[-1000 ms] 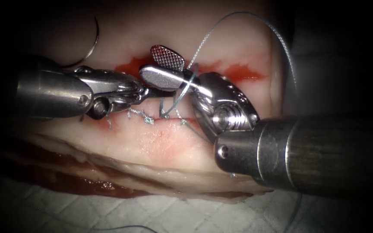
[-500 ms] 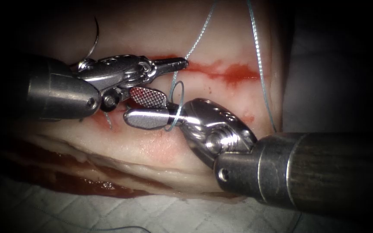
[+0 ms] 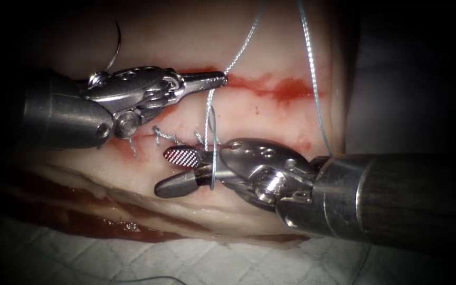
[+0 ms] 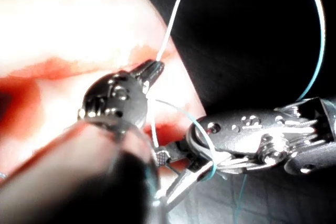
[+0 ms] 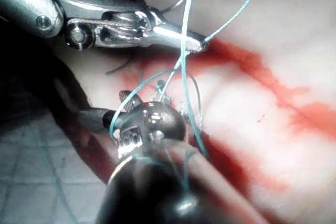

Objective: Wound Closure
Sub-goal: Loop the thread clockwise around the right tool once using the left gripper, then grip the short end of the thread on the bottom side of the wound

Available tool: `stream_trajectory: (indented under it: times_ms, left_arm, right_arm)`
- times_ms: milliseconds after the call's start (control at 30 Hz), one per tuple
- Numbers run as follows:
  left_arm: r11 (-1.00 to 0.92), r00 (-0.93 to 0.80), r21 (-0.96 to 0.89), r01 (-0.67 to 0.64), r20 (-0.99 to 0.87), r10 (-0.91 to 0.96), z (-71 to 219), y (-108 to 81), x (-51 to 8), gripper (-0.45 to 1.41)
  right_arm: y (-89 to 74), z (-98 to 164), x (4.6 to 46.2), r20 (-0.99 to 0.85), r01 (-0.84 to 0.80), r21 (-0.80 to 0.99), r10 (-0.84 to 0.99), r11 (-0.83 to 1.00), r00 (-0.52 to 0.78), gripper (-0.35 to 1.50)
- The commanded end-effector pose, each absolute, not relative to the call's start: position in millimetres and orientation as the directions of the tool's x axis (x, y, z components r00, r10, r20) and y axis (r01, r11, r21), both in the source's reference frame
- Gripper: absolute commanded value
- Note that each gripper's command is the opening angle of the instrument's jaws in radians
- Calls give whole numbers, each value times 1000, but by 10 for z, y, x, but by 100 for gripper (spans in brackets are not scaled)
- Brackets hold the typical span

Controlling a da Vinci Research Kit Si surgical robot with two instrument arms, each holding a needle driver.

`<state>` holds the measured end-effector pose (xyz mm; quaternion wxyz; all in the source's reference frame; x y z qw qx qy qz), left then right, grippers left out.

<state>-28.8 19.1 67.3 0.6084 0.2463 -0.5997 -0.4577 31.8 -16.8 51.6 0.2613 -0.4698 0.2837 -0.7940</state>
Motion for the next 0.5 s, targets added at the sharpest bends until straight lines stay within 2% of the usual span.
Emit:
stream_trajectory:
  times_ms: [33,67,100,200,267,300,400,500]
  left_arm:
    - [472,-143,847,244,513,-846,673,191,-297,-45]
    - [472,-143,847,244,513,-846,673,191,-297,-45]
    - [476,-145,847,236,516,-845,669,190,-298,-45]
    - [482,-154,848,221,518,-842,665,190,-299,-45]
    - [484,-168,851,202,517,-839,657,192,-299,-45]
    - [484,-168,851,202,517,-839,657,192,-299,-45]
    - [483,-181,856,184,513,-839,645,193,-298,-45]
    - [490,-181,853,179,518,-836,643,191,-300,-45]
  right_arm:
    - [-162,517,330,600,120,-623,-571,-773,-560,59]
    - [-162,517,330,600,120,-623,-571,-773,-560,59]
    - [-162,514,328,589,92,-580,-496,-809,-639,63]
    - [-161,510,325,570,59,-551,-428,-832,-701,64]
    - [-159,504,320,546,-38,-500,-281,-865,-789,64]
    - [-159,504,320,546,-38,-500,-281,-865,-789,64]
    - [-151,499,311,578,-362,-428,57,-828,-814,73]
    - [-139,498,305,601,-553,-358,268,-752,-753,68]
